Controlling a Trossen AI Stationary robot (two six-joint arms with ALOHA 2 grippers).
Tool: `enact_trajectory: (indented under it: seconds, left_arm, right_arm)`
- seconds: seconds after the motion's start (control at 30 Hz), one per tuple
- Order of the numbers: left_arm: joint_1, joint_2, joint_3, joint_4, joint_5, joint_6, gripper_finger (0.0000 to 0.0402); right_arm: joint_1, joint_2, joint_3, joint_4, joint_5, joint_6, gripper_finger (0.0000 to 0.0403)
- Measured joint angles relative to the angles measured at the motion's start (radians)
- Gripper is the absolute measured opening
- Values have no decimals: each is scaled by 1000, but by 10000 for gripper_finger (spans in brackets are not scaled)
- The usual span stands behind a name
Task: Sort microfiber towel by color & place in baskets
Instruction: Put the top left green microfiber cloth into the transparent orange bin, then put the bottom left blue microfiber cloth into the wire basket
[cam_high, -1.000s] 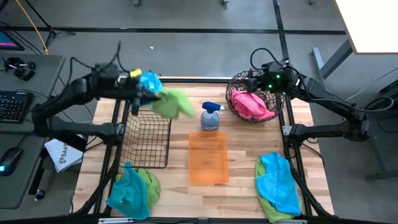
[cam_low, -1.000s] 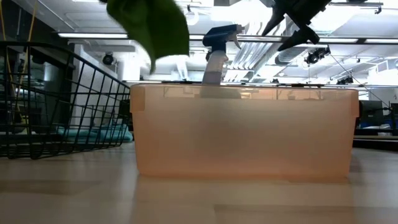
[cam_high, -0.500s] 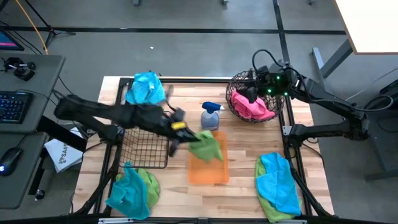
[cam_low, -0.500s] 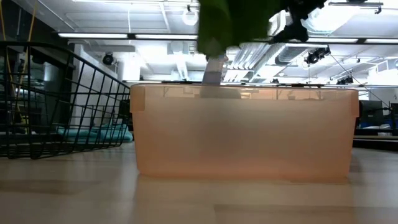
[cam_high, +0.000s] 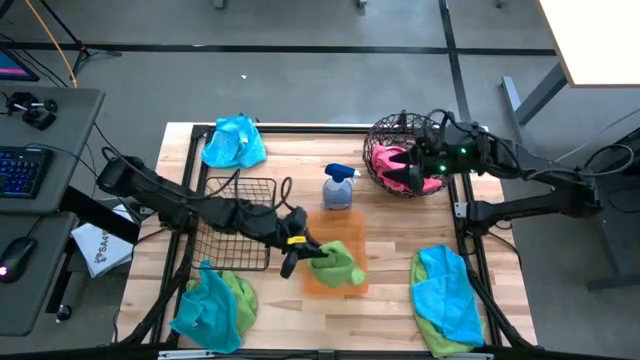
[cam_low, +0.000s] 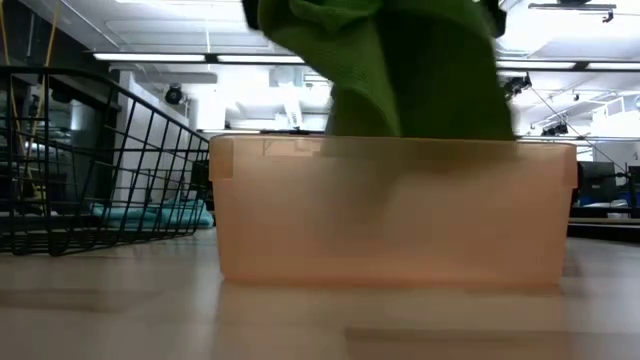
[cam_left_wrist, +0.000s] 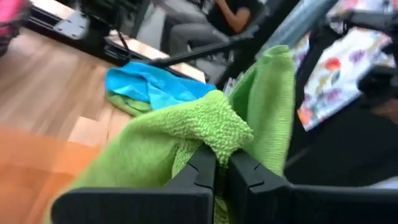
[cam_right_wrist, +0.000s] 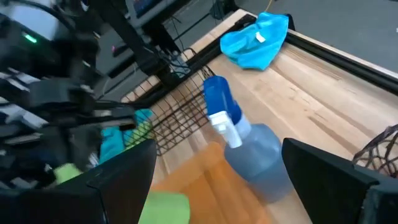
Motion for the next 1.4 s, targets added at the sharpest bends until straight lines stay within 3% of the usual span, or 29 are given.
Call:
enact_trajectory:
  seconds: [0.13, 0.47, 0.63, 0.83, 0.97, 1.1, 1.27, 1.4]
  left_arm:
    - [21, 20, -84, 108, -30, -19, 0]
    - [58, 124, -73, 112, -8, 133, 16]
    - [78, 152, -73, 107, 110, 138, 64]
    - [94, 152, -51, 78, 188, 161, 164]
    - [101, 151, 35, -73, 217, 200, 228]
    - [102, 151, 156, -298, 252, 263, 268]
    - [63, 136, 297, -691, 293, 222, 277]
    - [-43, 115, 309, -963, 293, 116, 278]
  right_arm:
    - [86, -12, 0, 1, 80, 66, 344]
    - [251, 20, 0, 81, 206, 215, 344]
    - [284, 37, 0, 87, 216, 271, 344]
    - [293, 48, 0, 88, 216, 286, 344]
    - [292, 48, 0, 85, 206, 265, 344]
    - [292, 48, 0, 83, 168, 252, 344]
    - [292, 48, 0, 74, 134, 208, 344]
    - [292, 48, 0, 35, 131, 187, 344]
